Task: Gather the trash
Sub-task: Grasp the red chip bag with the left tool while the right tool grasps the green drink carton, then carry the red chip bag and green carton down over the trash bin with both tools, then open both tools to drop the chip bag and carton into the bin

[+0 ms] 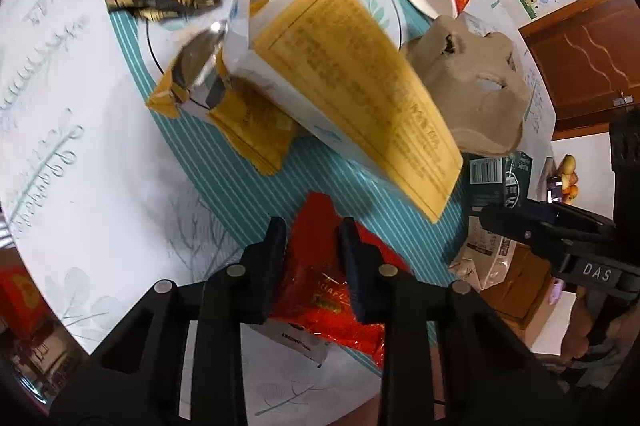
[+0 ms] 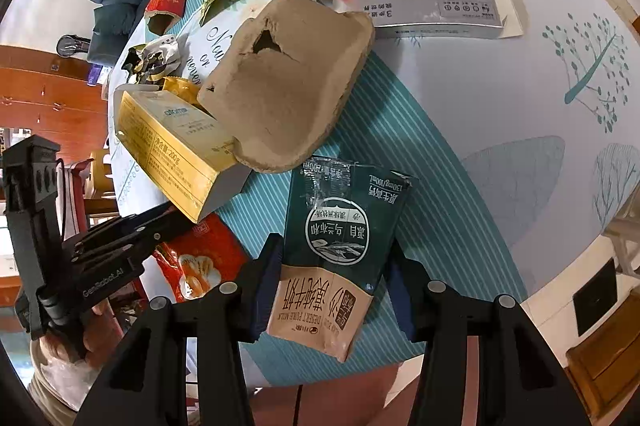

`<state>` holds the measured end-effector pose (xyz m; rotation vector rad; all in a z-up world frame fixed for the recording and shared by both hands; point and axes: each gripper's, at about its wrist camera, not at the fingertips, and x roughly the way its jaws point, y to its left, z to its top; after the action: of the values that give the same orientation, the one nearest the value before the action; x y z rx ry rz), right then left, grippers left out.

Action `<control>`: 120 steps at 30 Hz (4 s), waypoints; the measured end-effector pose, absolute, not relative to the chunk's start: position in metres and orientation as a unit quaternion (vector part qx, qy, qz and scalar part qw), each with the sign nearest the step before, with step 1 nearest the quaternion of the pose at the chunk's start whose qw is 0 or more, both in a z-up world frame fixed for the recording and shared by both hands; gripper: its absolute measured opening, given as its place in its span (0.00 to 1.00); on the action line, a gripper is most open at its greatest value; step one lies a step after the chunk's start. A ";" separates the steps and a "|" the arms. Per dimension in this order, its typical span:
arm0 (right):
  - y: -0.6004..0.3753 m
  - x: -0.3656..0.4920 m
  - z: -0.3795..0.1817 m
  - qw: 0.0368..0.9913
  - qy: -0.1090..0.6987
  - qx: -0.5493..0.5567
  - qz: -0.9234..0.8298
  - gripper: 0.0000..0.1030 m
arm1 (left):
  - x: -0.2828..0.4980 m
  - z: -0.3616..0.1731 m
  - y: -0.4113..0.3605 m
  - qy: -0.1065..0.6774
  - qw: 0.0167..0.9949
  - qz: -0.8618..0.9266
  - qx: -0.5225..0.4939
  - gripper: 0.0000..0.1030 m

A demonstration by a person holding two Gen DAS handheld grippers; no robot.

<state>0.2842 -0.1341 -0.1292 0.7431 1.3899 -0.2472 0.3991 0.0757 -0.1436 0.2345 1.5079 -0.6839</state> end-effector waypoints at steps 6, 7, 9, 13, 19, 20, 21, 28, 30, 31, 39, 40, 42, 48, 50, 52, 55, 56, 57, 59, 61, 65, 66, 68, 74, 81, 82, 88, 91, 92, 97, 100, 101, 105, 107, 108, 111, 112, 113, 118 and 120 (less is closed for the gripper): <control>-0.130 0.282 -0.122 0.705 0.620 0.330 -0.100 0.47 | 0.395 -0.119 0.087 0.657 0.692 -0.291 0.076 0.17; -0.130 0.281 -0.120 0.707 0.619 0.327 -0.098 0.47 | 0.394 -0.115 0.090 0.655 0.695 -0.288 0.071 0.17; -0.128 0.281 -0.116 0.711 0.618 0.322 -0.092 0.47 | 0.398 -0.102 0.098 0.651 0.702 -0.284 0.055 0.17; -0.125 0.274 -0.105 0.722 0.611 0.316 -0.078 0.47 | 0.387 -0.077 0.109 0.639 0.717 -0.278 0.037 0.17; -0.127 0.251 -0.084 0.739 0.597 0.307 -0.053 0.46 | 0.349 -0.050 0.104 0.609 0.745 -0.270 0.029 0.17; -0.129 0.247 -0.081 0.740 0.596 0.306 -0.050 0.46 | 0.340 -0.047 0.102 0.604 0.750 -0.268 0.031 0.17; -0.130 0.242 -0.077 0.742 0.596 0.305 -0.044 0.46 | 0.335 -0.044 0.102 0.601 0.753 -0.266 0.031 0.17; -0.140 0.223 -0.090 0.719 0.645 0.257 -0.020 0.46 | 0.286 -0.044 0.076 0.597 0.764 -0.243 0.026 0.17; -0.140 0.217 -0.098 0.709 0.662 0.243 -0.014 0.46 | 0.272 -0.047 0.073 0.602 0.764 -0.232 0.019 0.17; -0.139 0.212 -0.100 0.705 0.669 0.234 -0.010 0.46 | 0.264 -0.048 0.072 0.603 0.765 -0.225 0.015 0.17; -0.140 0.170 -0.120 0.683 0.703 0.196 0.024 0.46 | 0.218 -0.062 0.066 0.612 0.770 -0.178 -0.014 0.17; -0.141 0.169 -0.122 0.681 0.705 0.195 0.026 0.46 | 0.214 -0.064 0.065 0.613 0.770 -0.175 -0.017 0.17; -0.142 0.161 -0.129 0.677 0.711 0.188 0.029 0.46 | 0.200 -0.070 0.063 0.616 0.771 -0.162 -0.024 0.17; -0.146 0.145 -0.148 0.677 0.717 0.160 0.039 0.45 | 0.163 -0.087 0.052 0.617 0.775 -0.130 -0.041 0.17; -0.145 0.143 -0.155 0.678 0.717 0.157 0.044 0.45 | 0.151 -0.090 0.049 0.614 0.779 -0.120 -0.044 0.17; -0.150 0.138 -0.158 0.680 0.715 0.155 0.047 0.45 | 0.136 -0.093 0.047 0.610 0.783 -0.107 -0.050 0.17; -0.156 0.136 -0.160 0.689 0.706 0.152 0.056 0.45 | 0.118 -0.099 0.044 0.609 0.786 -0.086 -0.065 0.17; -0.164 0.142 -0.168 0.691 0.705 0.150 0.058 0.45 | 0.115 -0.100 0.043 0.608 0.787 -0.082 -0.069 0.17; -0.166 0.141 -0.170 0.695 0.701 0.148 0.060 0.45 | 0.111 -0.102 0.042 0.607 0.788 -0.076 -0.073 0.17; -0.168 0.139 -0.174 0.702 0.694 0.146 0.066 0.45 | 0.105 -0.106 0.040 0.606 0.789 -0.066 -0.079 0.17; -0.168 0.139 -0.178 0.713 0.683 0.144 0.069 0.45 | 0.100 -0.110 0.038 0.606 0.789 -0.058 -0.083 0.17; -0.166 0.126 -0.173 0.751 0.644 0.125 0.072 0.45 | 0.093 -0.116 0.034 0.605 0.791 -0.050 -0.075 0.17; -0.166 0.120 -0.171 0.764 0.630 0.118 0.072 0.45 | 0.091 -0.119 0.033 0.603 0.792 -0.052 -0.072 0.17; -0.167 0.109 -0.169 0.783 0.608 0.109 0.075 0.45 | 0.092 -0.124 0.031 0.601 0.795 -0.057 -0.063 0.17; -0.164 0.080 -0.196 0.798 0.590 0.114 0.053 0.44 | 0.089 -0.157 0.020 0.597 0.797 -0.074 -0.052 0.17; -0.170 0.053 -0.241 0.791 0.595 0.136 0.026 0.44 | 0.087 -0.197 0.005 0.591 0.801 -0.091 -0.047 0.17; -0.170 0.050 -0.250 0.790 0.598 0.135 0.024 0.44 | 0.086 -0.202 0.004 0.590 0.801 -0.091 -0.047 0.17; -0.184 0.030 -0.312 0.775 0.612 0.155 -0.001 0.44 | 0.079 -0.242 -0.002 0.578 0.810 -0.077 -0.062 0.17; -0.193 0.022 -0.345 0.767 0.618 0.171 -0.015 0.44 | 0.073 -0.266 -0.009 0.570 0.816 -0.070 -0.068 0.17; -0.195 0.023 -0.354 0.764 0.620 0.175 -0.018 0.44 | 0.072 -0.275 -0.012 0.569 0.817 -0.070 -0.067 0.17; -0.208 0.019 -0.407 0.752 0.629 0.194 -0.036 0.45 | 0.064 -0.323 -0.027 0.576 0.813 -0.068 -0.056 0.17; -0.219 0.021 -0.433 0.748 0.632 0.199 -0.044 0.45 | 0.065 -0.353 -0.033 0.584 0.808 -0.063 -0.054 0.17; -0.221 0.020 -0.442 0.747 0.633 0.201 -0.046 0.45 | 0.066 -0.362 -0.035 0.586 0.807 -0.061 -0.053 0.17; -0.233 0.025 -0.471 0.736 0.642 0.208 -0.054 0.48 | 0.070 -0.397 -0.039 0.597 0.799 -0.052 -0.053 0.17; -0.234 0.027 -0.483 0.733 0.643 0.214 -0.056 0.54 | 0.072 -0.408 -0.041 0.600 0.796 -0.048 -0.053 0.18; -0.236 0.028 -0.489 0.733 0.642 0.216 -0.058 0.58 | 0.072 -0.414 -0.042 0.602 0.795 -0.047 -0.052 0.18; -0.243 0.029 -0.495 0.733 0.640 0.221 -0.064 0.65 | 0.078 -0.428 -0.048 0.608 0.791 -0.045 -0.046 0.22; -0.245 0.029 -0.498 0.732 0.640 0.223 -0.066 0.65 | 0.081 -0.430 -0.050 0.611 0.789 -0.045 -0.045 0.22; -0.246 0.029 -0.501 0.730 0.641 0.226 -0.068 0.65 | 0.082 -0.435 -0.052 0.615 0.786 -0.045 -0.042 0.22; -0.249 0.029 -0.494 0.730 0.638 0.234 -0.069 0.65 | 0.083 -0.439 -0.054 0.621 0.782 -0.045 -0.035 0.42; -0.249 0.029 -0.489 0.732 0.637 0.233 -0.067 0.65 | 0.083 -0.437 -0.055 0.617 0.785 -0.043 -0.037 0.50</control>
<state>0.0293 -0.2489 -0.4894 0.5126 1.4019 -0.1485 0.0832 -0.0551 -0.4373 -0.0790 1.3299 -0.0926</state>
